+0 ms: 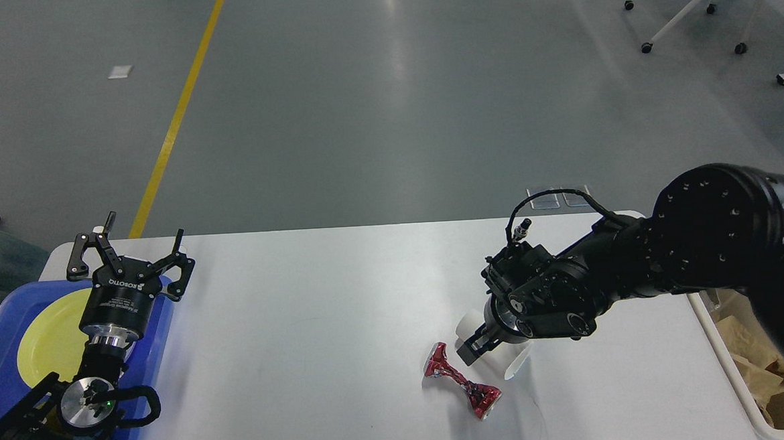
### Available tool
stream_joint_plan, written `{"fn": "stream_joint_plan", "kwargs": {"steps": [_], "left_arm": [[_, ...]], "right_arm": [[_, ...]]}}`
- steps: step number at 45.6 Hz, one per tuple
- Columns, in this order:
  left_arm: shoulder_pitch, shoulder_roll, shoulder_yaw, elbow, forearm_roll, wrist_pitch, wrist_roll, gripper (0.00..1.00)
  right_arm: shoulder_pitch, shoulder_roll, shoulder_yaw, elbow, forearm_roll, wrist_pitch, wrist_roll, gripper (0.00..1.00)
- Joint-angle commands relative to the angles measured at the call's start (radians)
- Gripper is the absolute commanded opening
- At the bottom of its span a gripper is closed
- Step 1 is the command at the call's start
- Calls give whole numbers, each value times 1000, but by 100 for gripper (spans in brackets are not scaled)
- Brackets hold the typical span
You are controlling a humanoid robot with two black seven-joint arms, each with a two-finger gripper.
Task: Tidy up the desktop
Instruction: 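Lower the right gripper onto the white cup and red wrapper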
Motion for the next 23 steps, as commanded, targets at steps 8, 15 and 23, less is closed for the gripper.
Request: {"fn": "stream_joint_plan", "kwargs": {"steps": [8, 15, 23], "left_arm": [[0, 0, 0, 0, 0, 0, 0, 96], [0, 0, 0, 0, 0, 0, 0, 96], [0, 0, 0, -1, 0, 0, 0, 96]], "right_arm": [[-65, 7, -19, -30, 0, -32, -8, 97], [-91, 10, -31, -47, -1, -32, -8, 97], [-107, 11, -33, -63, -1, -32, -10, 91]]}}
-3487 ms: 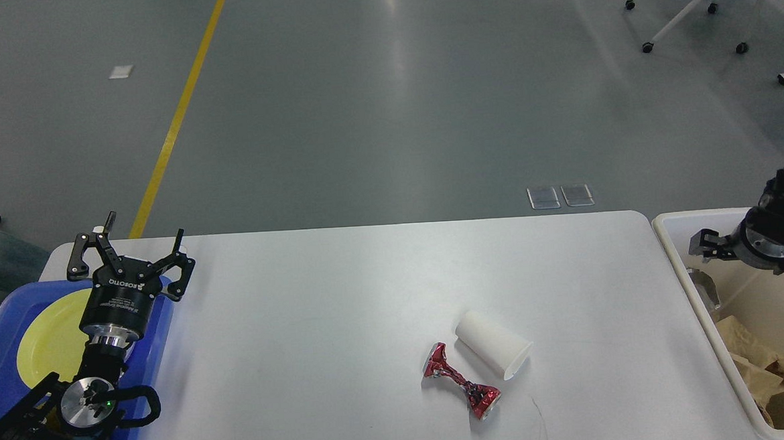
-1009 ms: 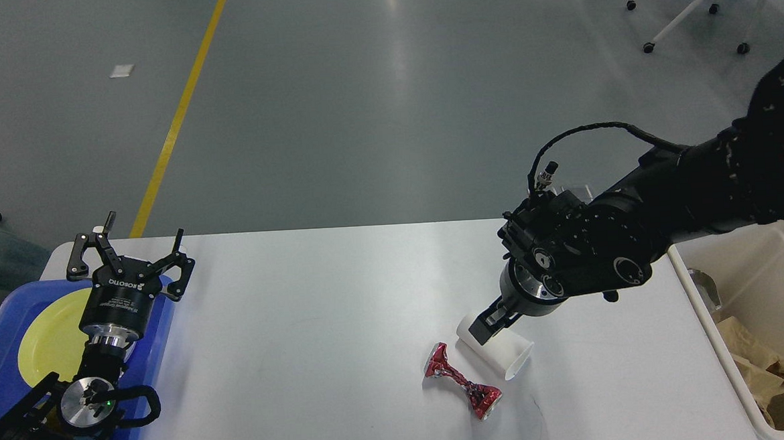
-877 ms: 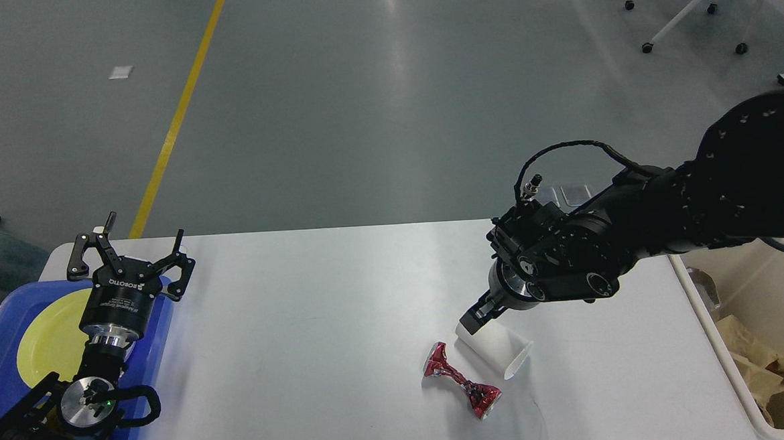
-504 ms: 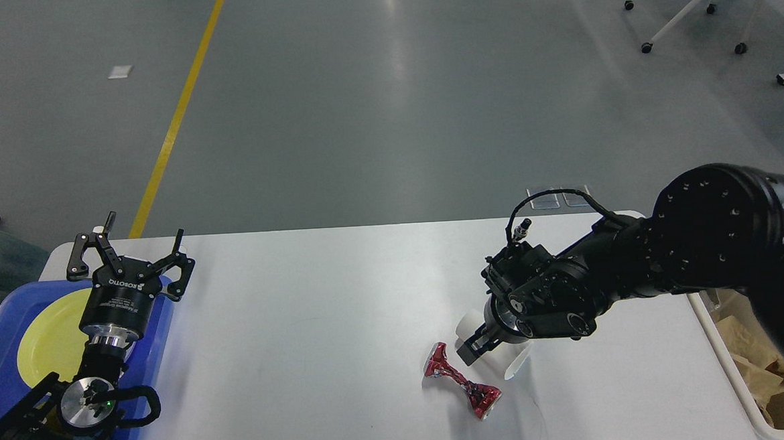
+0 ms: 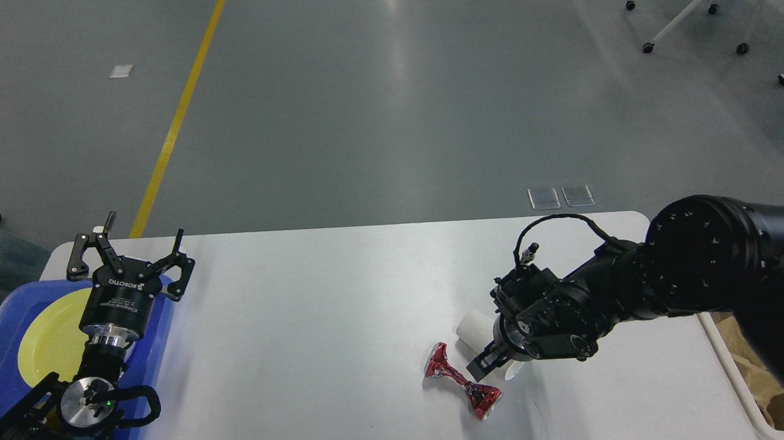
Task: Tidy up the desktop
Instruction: 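Lower the right gripper onto the white cup and red wrapper, then close the right gripper on the white paper cup and lift it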
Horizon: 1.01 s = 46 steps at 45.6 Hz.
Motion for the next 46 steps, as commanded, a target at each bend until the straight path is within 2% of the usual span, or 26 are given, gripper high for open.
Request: {"fn": "stream_joint_plan", "kwargs": {"steps": [1, 6, 12, 20, 21, 30, 46], "left_arm": [[0, 0, 0, 0, 0, 0, 0, 96], [0, 0, 0, 0, 0, 0, 0, 96], [0, 0, 0, 0, 0, 0, 0, 96], [0, 0, 0, 0, 0, 0, 0, 96], [0, 0, 0, 0, 0, 0, 0, 96], [0, 0, 0, 0, 0, 0, 0, 96], [0, 0, 0, -1, 0, 0, 0, 96]], "right_arm": [[-10, 1, -1, -12, 0, 0, -2, 90], [-21, 9, -2, -14, 0, 0, -3, 76], [-27, 9, -5, -14, 0, 3, -18, 50], [-18, -2, -7, -14, 8, 3, -29, 3], [-18, -2, -8, -14, 6, 3, -29, 0], [-7, -3, -30, -11, 24, 1, -37, 0], [92, -61, -35, 20, 218, 12, -28, 0]]}}
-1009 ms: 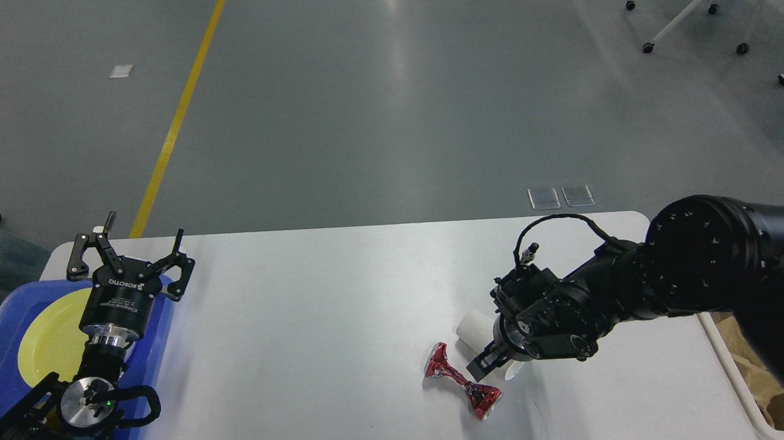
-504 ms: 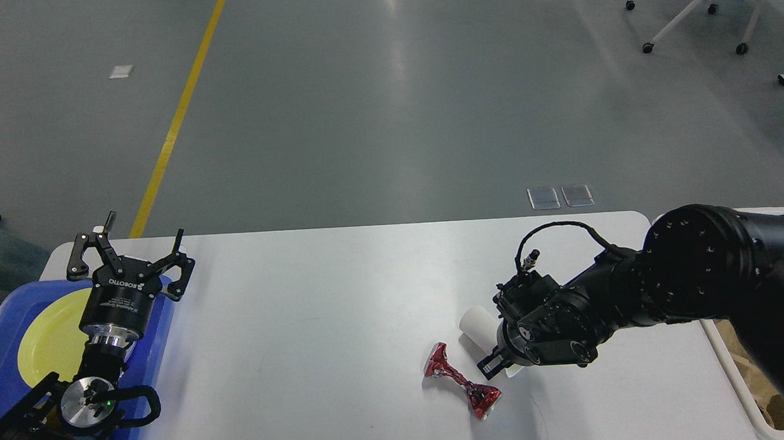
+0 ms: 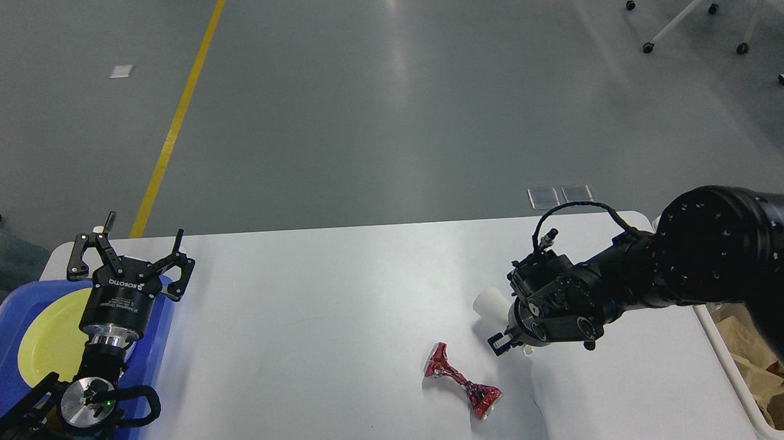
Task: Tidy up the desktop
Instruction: 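Close the right gripper on the white paper cup and lift it, then carry the white cup over the white bin and release it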
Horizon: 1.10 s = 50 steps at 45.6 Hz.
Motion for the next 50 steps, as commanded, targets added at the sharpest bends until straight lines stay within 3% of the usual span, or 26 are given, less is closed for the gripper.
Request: {"fn": "stream_joint_plan", "kwargs": {"steps": [1, 10, 21, 32, 42, 50], "left_arm": [[0, 0, 0, -1, 0, 0, 0, 96], [0, 0, 0, -1, 0, 0, 0, 96], [0, 0, 0, 0, 0, 0, 0, 96], [0, 0, 0, 0, 0, 0, 0, 96], [0, 0, 0, 0, 0, 0, 0, 96], [0, 0, 0, 0, 0, 0, 0, 96]], "right_arm": [[60, -28, 2, 26, 91, 13, 9, 0], [243, -95, 0, 120, 325, 96, 14, 0], [555, -203, -8, 270, 407, 372, 5, 0], [827, -275, -97, 324, 536, 672, 6, 0], [1102, -298, -232, 467, 583, 725, 6, 0], [1142, -313, -281, 536, 598, 708, 5, 0]]}}
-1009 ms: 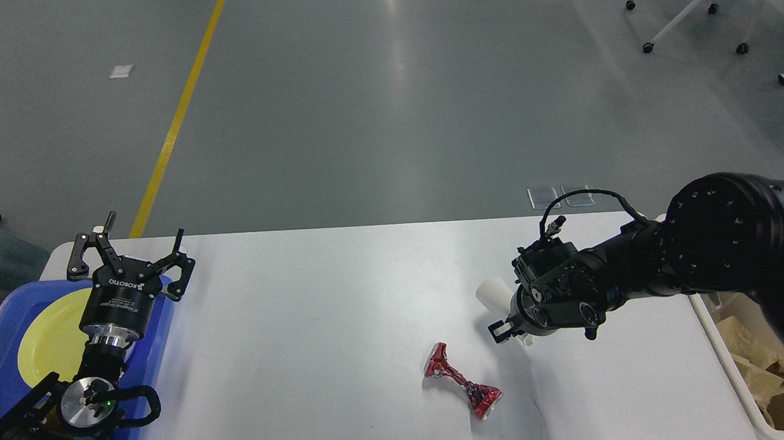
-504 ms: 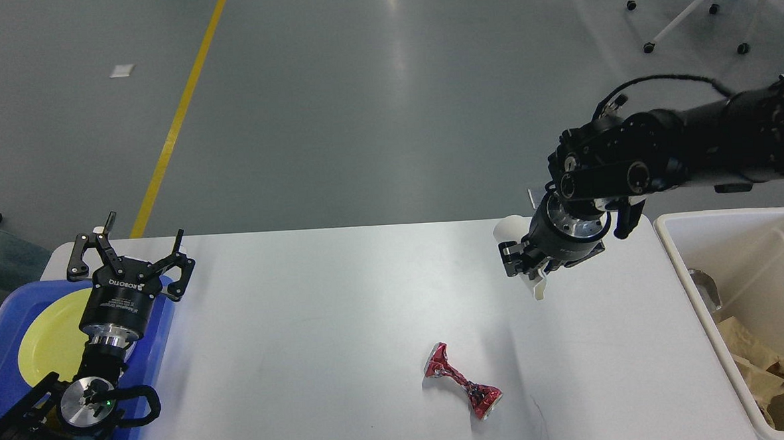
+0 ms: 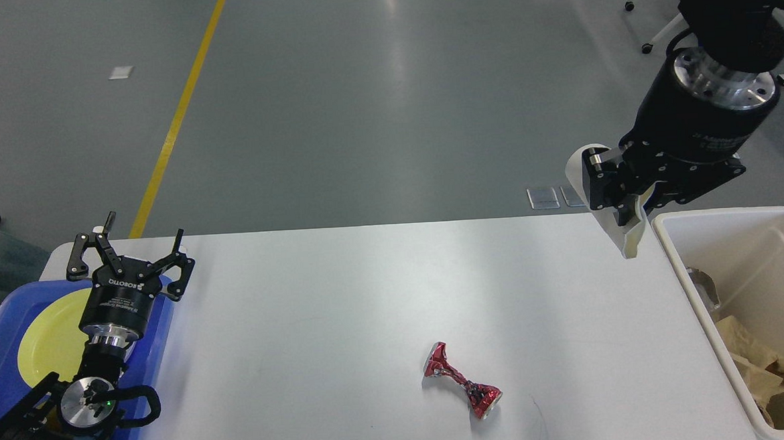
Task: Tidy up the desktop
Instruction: 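Carry the white cup over the white bin and release it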
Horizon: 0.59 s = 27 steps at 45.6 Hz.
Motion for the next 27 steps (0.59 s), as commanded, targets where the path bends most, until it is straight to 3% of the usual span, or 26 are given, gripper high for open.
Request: {"fn": "stream_joint_plan", "kwargs": {"steps": [1, 15, 27], "left_arm": [[0, 0, 0, -1, 0, 0, 0, 96], [0, 0, 0, 0, 0, 0, 0, 96], [0, 0, 0, 0, 0, 0, 0, 96]], "right_arm": [[21, -16, -46, 40, 23, -16, -1, 0], [38, -51, -203, 55, 79, -120, -1, 0], [-159, -327, -350, -53, 76, -344, -1, 0]]}}
